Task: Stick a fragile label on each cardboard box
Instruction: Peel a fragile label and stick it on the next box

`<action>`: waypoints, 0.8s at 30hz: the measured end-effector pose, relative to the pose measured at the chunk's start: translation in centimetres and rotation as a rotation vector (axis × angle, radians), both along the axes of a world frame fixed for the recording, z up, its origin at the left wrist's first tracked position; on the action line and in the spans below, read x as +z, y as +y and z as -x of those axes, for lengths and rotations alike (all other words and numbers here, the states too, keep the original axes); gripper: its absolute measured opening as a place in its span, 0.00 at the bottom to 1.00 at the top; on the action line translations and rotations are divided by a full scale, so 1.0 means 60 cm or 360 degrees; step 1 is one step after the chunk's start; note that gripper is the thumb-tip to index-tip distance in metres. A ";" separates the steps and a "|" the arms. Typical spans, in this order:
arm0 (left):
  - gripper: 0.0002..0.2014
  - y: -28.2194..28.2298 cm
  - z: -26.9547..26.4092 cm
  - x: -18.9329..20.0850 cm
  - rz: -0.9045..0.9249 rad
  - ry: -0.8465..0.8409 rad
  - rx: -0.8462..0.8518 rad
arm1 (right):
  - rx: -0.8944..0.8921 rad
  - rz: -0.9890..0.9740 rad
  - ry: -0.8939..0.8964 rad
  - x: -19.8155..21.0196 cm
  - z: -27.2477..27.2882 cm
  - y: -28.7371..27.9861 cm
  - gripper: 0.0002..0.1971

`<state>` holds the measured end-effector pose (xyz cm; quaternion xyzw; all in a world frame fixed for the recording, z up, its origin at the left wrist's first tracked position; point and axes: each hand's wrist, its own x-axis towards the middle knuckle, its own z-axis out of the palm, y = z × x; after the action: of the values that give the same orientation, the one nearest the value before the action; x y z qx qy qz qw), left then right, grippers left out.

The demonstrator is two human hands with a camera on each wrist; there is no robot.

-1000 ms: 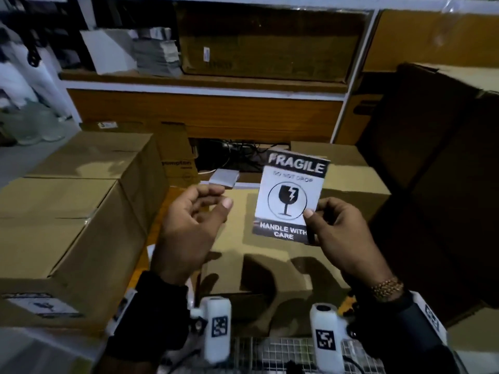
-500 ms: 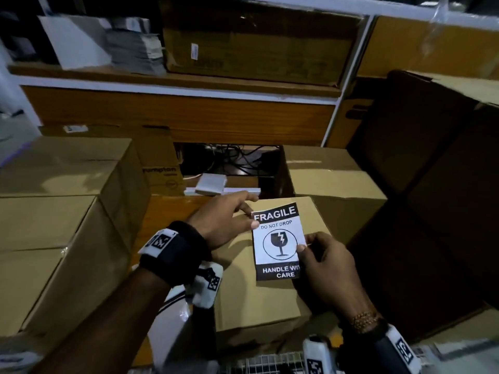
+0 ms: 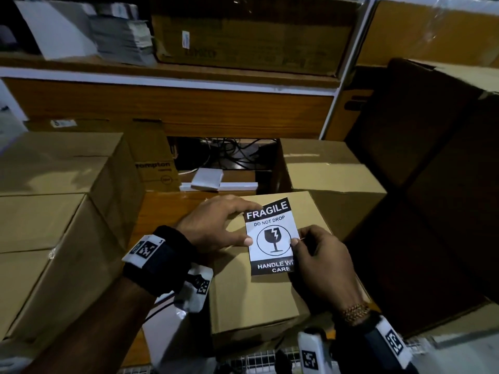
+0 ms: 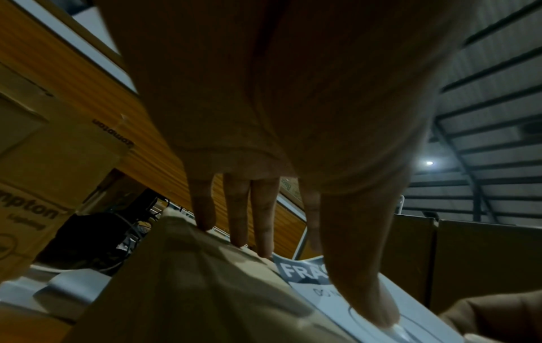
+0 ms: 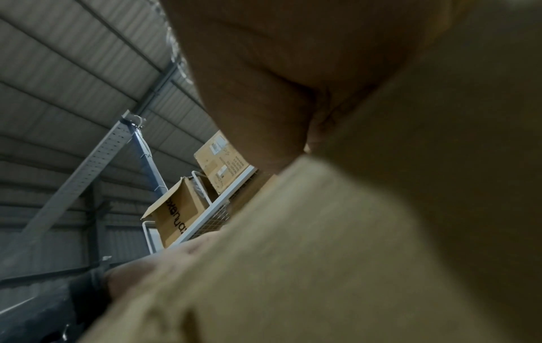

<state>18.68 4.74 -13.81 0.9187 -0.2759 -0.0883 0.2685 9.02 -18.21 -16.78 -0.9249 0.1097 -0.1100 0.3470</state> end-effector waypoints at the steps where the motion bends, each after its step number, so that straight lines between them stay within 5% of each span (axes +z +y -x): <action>1: 0.37 -0.001 0.000 0.001 -0.0040 0.0007 -0.0017 | 0.0000 0.0015 0.0005 0.002 0.000 0.000 0.06; 24: 0.47 -0.012 -0.004 0.005 -0.0307 0.0007 -0.0025 | 0.0015 0.0121 0.0079 0.018 0.000 0.005 0.05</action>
<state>18.92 4.00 -13.53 0.9378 -0.2729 -0.1187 0.1786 9.04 -17.91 -15.73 -0.9403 0.1097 -0.0896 0.3095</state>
